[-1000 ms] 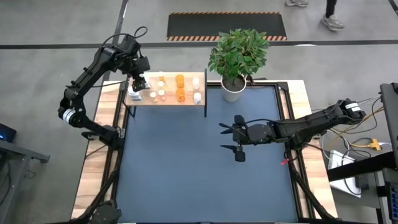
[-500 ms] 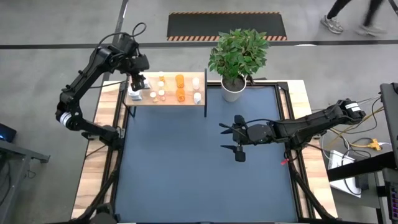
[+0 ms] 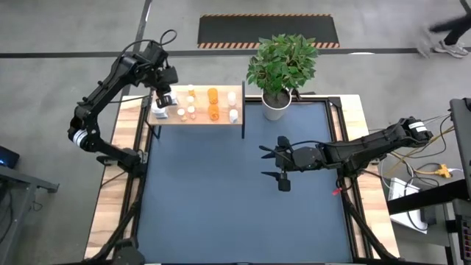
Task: Pick and place medicine bottles onto shelf by color
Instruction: Put the white pill bottle on the shelf
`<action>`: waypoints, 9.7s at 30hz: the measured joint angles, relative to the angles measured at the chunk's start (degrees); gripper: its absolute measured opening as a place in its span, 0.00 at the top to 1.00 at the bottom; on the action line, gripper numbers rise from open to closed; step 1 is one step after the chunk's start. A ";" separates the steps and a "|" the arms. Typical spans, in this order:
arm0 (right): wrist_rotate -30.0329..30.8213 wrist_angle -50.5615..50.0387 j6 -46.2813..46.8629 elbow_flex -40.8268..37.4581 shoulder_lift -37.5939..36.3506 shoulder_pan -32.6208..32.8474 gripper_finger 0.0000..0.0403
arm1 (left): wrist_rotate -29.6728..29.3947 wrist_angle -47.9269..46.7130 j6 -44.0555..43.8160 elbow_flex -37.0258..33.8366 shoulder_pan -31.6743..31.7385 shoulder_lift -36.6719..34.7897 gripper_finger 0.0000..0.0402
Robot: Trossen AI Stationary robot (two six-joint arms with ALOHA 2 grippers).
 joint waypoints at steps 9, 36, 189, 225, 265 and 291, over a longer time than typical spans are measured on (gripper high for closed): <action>0.00 -0.02 0.00 0.00 0.00 0.00 0.38 | -3.04 -2.85 1.94 -0.07 0.00 -0.74 1.00; 0.00 -0.04 -0.02 0.00 -0.02 0.00 0.39 | -6.25 -6.36 1.53 -0.26 0.02 -2.84 1.00; 1.49 -16.79 -0.97 10.51 -0.02 -0.52 0.39 | -14.66 7.16 -13.22 -7.74 -12.13 -5.14 0.87; 2.37 -16.70 -8.73 8.90 -1.20 -6.87 0.39 | -13.26 11.73 40.53 -12.27 -14.27 -6.69 0.40; -2.93 -16.85 -6.29 8.81 -2.23 -15.02 0.39 | -17.23 10.35 42.23 -13.20 -14.36 -5.49 0.17; -3.02 -18.45 -6.24 8.79 -2.23 -15.02 0.39 | -14.29 9.28 43.88 -13.07 -14.49 -1.85 0.18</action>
